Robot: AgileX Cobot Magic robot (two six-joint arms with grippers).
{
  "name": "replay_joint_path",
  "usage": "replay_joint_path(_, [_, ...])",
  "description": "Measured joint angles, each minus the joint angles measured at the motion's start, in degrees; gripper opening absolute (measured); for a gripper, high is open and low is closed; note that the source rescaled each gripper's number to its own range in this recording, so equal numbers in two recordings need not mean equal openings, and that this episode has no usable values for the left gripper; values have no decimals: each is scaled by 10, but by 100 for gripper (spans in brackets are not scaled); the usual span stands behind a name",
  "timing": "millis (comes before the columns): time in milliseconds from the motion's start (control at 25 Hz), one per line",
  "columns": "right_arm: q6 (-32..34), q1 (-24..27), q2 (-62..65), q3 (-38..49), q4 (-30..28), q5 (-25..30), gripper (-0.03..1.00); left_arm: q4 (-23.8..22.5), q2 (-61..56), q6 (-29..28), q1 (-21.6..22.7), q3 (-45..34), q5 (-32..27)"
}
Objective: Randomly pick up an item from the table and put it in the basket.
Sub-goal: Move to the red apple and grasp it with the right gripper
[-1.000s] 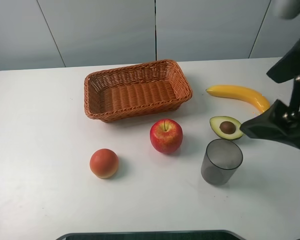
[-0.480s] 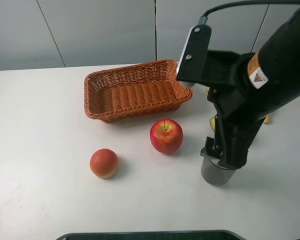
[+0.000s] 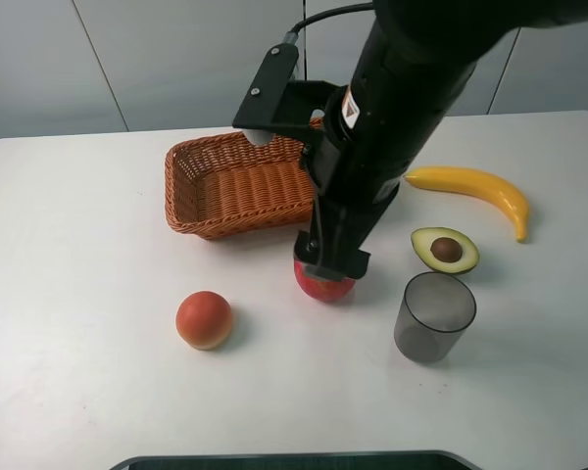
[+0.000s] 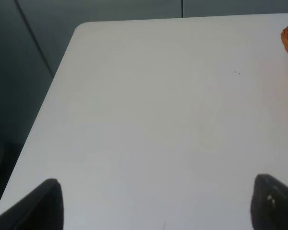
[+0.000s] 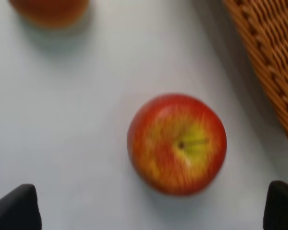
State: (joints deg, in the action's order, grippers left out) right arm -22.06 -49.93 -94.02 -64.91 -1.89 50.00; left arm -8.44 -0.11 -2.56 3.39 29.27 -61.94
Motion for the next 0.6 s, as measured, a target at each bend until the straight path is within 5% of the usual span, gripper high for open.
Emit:
replay_joint_path(280, [0, 54, -97, -44, 69, -5, 100, 0, 0, -1, 0, 0, 0])
replay_joint_path(600, [78, 74, -139, -45, 87, -20, 100, 0, 0, -1, 0, 0, 0])
